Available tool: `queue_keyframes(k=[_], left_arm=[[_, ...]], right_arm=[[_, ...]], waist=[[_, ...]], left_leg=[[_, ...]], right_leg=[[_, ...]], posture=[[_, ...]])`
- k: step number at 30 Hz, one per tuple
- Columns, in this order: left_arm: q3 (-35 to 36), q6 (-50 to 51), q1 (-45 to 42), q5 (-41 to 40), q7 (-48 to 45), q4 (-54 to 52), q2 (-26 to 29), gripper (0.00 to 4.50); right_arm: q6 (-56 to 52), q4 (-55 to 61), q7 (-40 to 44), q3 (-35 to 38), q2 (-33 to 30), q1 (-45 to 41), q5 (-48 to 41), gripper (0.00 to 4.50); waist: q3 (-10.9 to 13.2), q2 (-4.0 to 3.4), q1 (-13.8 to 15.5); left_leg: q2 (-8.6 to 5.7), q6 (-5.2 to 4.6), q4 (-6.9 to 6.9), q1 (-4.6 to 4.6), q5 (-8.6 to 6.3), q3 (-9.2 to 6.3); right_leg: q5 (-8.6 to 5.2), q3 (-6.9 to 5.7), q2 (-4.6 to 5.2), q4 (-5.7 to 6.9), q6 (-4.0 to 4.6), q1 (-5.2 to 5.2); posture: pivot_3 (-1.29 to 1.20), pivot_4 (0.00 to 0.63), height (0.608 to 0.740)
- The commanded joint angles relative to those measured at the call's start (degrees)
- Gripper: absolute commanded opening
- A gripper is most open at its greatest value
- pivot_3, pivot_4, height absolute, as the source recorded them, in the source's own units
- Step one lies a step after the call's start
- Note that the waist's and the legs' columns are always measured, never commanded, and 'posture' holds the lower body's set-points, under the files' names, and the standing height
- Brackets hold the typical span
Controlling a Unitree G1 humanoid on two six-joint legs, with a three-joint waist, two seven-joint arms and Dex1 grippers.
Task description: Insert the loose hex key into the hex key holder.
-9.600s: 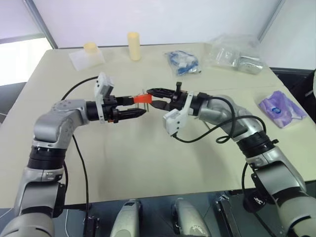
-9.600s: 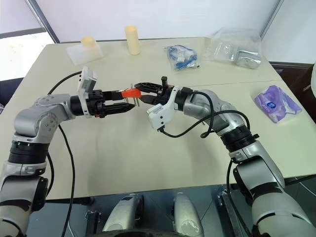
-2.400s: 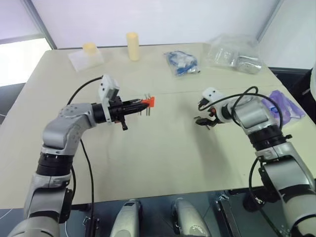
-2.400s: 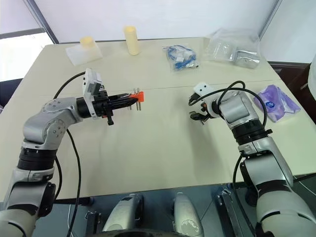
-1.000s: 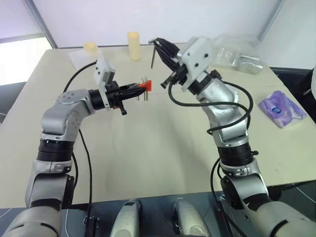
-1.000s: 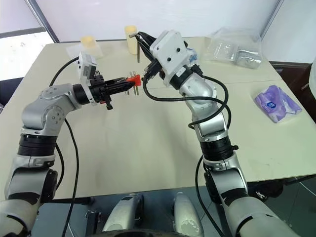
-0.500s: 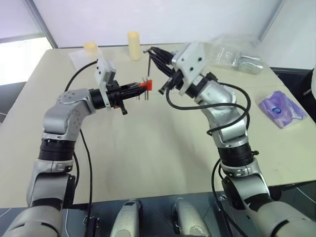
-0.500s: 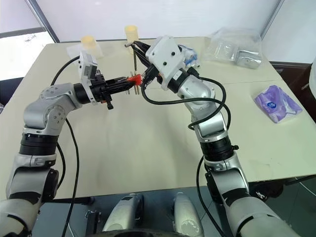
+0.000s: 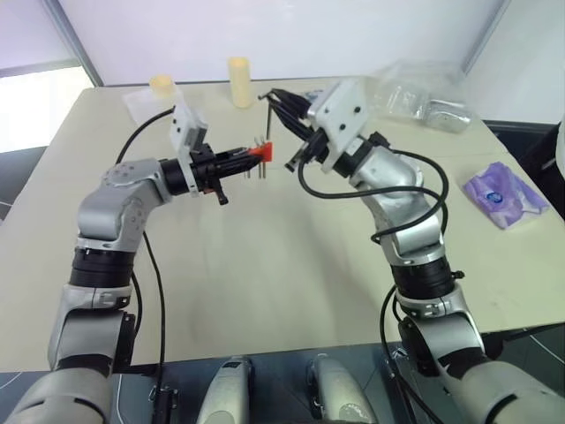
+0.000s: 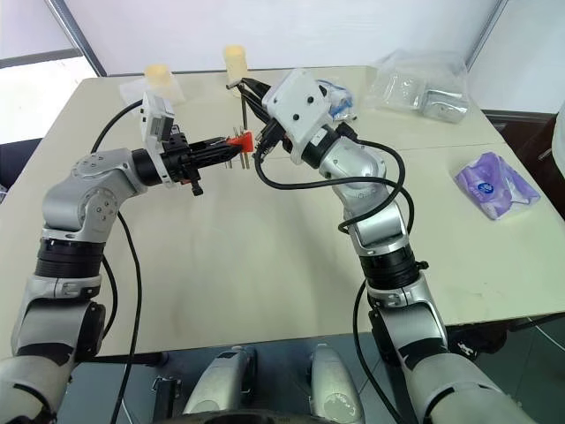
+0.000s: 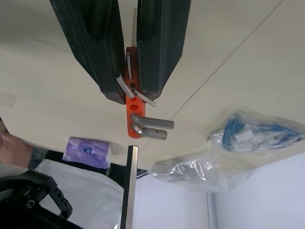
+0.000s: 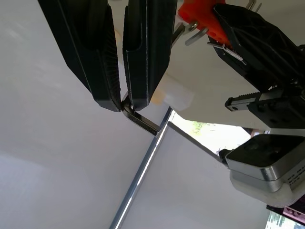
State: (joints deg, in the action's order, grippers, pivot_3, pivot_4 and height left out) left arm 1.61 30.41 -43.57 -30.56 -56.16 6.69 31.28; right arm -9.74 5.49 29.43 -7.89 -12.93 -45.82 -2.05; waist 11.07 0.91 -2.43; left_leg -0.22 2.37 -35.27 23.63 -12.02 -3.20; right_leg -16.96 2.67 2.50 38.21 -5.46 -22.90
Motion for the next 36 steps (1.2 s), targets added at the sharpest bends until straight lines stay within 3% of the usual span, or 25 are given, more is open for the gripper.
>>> queue_keyframes(k=[1,36], left_arm=[[2.12,-1.38,-2.08,-0.41,0.13,-0.61,0.00,0.00],[2.43,-1.24,-2.50,-0.55,0.30,-0.72,-0.31,0.00]], right_arm=[[0.38,1.81,-0.14,0.05,-0.38,-0.62,0.05,0.03],[0.55,1.14,-0.01,-0.74,-0.88,0.36,1.23,0.03]], waist=[[0.00,0.00,0.00],[0.00,0.00,0.00]], left_leg=[[0.00,0.00,0.00,0.00,0.00,0.00],[0.00,0.00,0.00,0.00,0.00,0.00]], right_leg=[[0.00,0.00,0.00,0.00,0.00,0.00],[0.00,0.00,0.00,0.00,0.00,0.00]], posture=[[0.00,0.150,0.740],[0.00,0.150,0.740]])
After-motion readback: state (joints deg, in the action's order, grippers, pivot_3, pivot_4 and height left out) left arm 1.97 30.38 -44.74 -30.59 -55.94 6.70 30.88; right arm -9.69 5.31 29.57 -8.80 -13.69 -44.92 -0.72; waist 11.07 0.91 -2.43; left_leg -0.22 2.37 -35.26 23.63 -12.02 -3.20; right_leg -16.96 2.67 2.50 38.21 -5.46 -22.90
